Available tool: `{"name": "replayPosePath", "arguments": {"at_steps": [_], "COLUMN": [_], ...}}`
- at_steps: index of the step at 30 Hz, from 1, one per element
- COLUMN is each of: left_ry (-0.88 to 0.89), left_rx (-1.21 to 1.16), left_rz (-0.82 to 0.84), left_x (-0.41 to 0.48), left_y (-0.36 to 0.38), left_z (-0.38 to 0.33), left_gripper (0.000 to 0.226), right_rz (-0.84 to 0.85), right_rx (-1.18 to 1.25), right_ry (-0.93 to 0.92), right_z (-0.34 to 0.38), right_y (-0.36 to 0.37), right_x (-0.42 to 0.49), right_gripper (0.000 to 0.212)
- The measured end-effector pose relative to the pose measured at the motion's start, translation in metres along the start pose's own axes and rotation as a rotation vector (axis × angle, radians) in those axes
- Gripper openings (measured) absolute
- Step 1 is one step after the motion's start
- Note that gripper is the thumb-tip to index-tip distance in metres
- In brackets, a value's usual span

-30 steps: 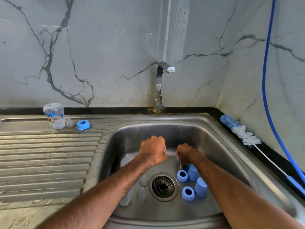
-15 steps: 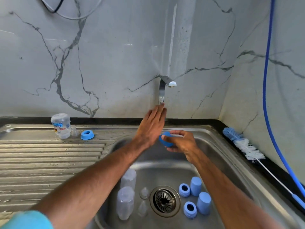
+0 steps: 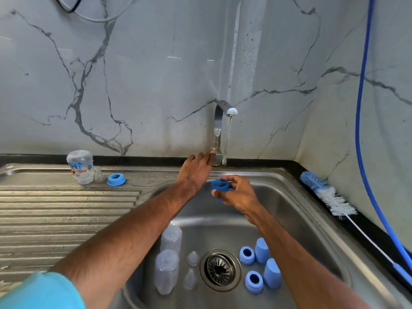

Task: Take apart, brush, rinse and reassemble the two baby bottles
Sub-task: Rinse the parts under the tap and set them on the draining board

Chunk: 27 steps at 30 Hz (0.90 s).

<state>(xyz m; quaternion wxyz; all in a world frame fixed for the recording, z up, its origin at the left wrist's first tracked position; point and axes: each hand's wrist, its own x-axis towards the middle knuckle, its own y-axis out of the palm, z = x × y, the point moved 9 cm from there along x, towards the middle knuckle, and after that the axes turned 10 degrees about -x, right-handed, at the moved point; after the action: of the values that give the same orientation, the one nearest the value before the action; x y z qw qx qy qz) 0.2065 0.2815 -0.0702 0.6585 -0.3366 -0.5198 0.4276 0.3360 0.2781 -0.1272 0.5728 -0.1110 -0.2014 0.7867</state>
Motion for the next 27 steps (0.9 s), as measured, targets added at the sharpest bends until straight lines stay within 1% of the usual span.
{"name": "replayPosePath", "arguments": {"at_steps": [2,4,5,6,8,9,10,12,14,17,18,21,25,27], "left_ry": [-0.012,-0.074,-0.141,-0.223,-0.399,-0.475,-0.538,-0.622,-0.688,-0.741,-0.738,-0.735,-0.699,-0.680], "left_rx": [-0.141,-0.367,-0.523,-0.680,-0.915,-1.011,-1.102,-1.246,-1.324,-1.396,-1.404,-1.475,-1.526,-1.544], "left_rz": [0.053,0.059,0.043,0.013,-0.056,-0.071,-0.076,-0.102,-0.160,-0.203,-0.190,-0.141,-0.094,-0.059], "left_x": [-0.010,-0.022,-0.029,-0.037,-0.058,-0.069,-0.079,-0.090,-0.095,-0.101,-0.103,-0.107,-0.107,-0.107], "left_y": [0.000,-0.004,-0.004,-0.004,0.004,0.009,0.015,0.024,0.027,0.037,0.041,0.052,0.058,0.057], "left_z": [-0.001,-0.001,0.001,0.005,0.010,0.009,0.008,0.007,0.010,0.012,0.009,0.005,-0.004,-0.009], "left_gripper": [0.090,0.093,0.088,0.076,0.044,0.034,0.032,0.033,0.032,0.029,0.028,0.026,0.026,0.024], "right_rz": [-0.022,-0.108,-0.155,-0.176,-0.133,-0.097,-0.086,-0.161,-0.241,-0.158,-0.154,-0.218,-0.135,-0.159], "right_rx": [-0.058,-0.064,-0.046,-0.035,-0.104,-0.167,-0.208,-0.214,-0.192,-0.280,-0.290,-0.209,-0.319,-0.300], "right_ry": [-0.038,-0.085,-0.097,-0.100,-0.079,-0.067,-0.066,-0.098,-0.134,-0.100,-0.094,-0.099,-0.051,-0.078], "right_z": [0.006,0.017,0.019,0.018,0.009,0.003,0.001,0.008,0.014,0.005,0.002,0.005,-0.004,0.001], "right_y": [-0.002,-0.012,-0.017,-0.019,-0.010,-0.004,-0.001,-0.006,-0.012,0.000,0.001,-0.009,0.001,0.000], "right_x": [0.000,0.001,0.002,0.002,-0.001,-0.001,-0.002,-0.002,-0.003,-0.003,-0.003,-0.003,-0.006,-0.004], "right_gripper": [0.063,0.061,0.061,0.060,0.058,0.055,0.053,0.055,0.058,0.056,0.055,0.058,0.057,0.056]}}
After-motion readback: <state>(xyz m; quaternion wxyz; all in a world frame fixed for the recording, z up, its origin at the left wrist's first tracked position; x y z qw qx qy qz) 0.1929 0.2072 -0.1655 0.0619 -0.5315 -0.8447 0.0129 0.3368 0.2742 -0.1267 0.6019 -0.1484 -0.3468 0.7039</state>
